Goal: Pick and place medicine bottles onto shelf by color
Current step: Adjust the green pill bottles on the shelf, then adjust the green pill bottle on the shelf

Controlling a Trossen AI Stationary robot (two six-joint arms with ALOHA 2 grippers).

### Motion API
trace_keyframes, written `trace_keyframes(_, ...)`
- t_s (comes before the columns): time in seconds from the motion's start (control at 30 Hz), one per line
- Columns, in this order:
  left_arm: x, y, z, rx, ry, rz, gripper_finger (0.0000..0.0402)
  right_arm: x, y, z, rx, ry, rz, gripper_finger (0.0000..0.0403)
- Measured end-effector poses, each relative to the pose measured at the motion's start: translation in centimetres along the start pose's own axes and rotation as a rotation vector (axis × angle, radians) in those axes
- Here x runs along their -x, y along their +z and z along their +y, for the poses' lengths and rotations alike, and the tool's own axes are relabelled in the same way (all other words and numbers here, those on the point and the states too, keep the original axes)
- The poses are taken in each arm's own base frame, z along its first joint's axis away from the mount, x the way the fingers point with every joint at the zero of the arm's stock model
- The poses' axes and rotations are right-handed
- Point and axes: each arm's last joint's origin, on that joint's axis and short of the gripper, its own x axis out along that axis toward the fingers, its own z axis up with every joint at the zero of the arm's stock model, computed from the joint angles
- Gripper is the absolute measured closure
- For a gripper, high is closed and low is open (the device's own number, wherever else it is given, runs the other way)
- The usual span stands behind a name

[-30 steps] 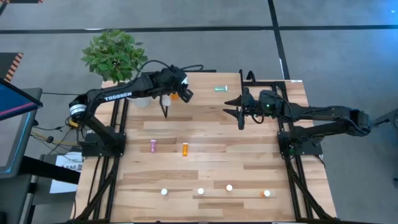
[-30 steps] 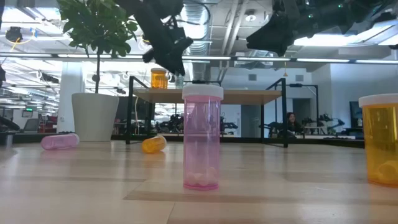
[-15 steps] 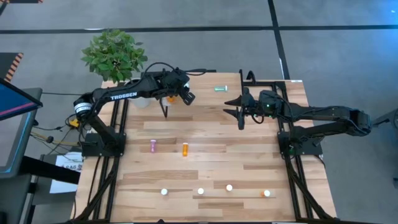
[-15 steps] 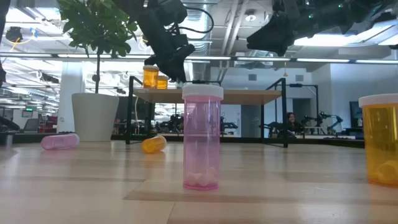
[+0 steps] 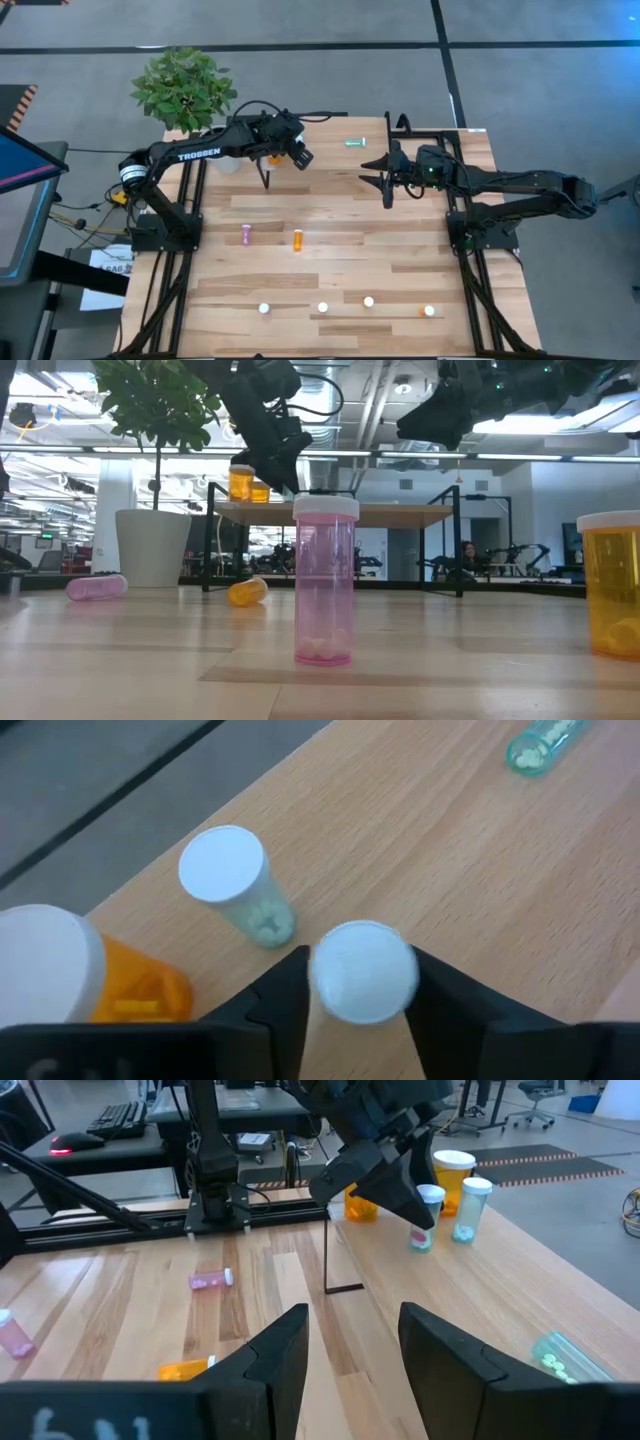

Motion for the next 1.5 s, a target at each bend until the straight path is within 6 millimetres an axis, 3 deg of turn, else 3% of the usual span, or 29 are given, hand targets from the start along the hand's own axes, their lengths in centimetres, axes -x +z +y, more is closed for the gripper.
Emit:
trace_keyframes(0.23,0.2,0.2,0.0,0.001,-0.001,0.0,0.0214,0.0,0.0,0.0,0.0,0.0,-0.001,0.0223)
trace_keyframes(0.5,1.7,1.9,-0.5,-0.035,-0.024,-0.057,0.0207,0.0,0.0,0.0,0.0,0.0,-0.001,0.0223)
trace_keyframes(0.9,4.9,4.3,-3.7,-0.286,-0.122,-0.241,0.0207,0.0,0.0,-0.2,0.004,-0.007,0.004,0.0223)
trace_keyframes(1.1,5.4,4.9,-4.3,-0.347,-0.27,-0.313,0.0207,0.1,0.0,-1.1,0.032,-0.047,0.005,0.0223)
trace_keyframes(1.3,8.2,5.4,-4.3,-0.354,-0.382,-0.432,0.0213,0.4,1.2,-2.9,0.042,-0.12,0.092,0.0223)
trace_keyframes(1.5,8.5,3.8,-3.9,-0.339,-0.389,-0.504,0.0232,0.2,2.8,-4.5,0.093,-0.127,0.202,0.0223)
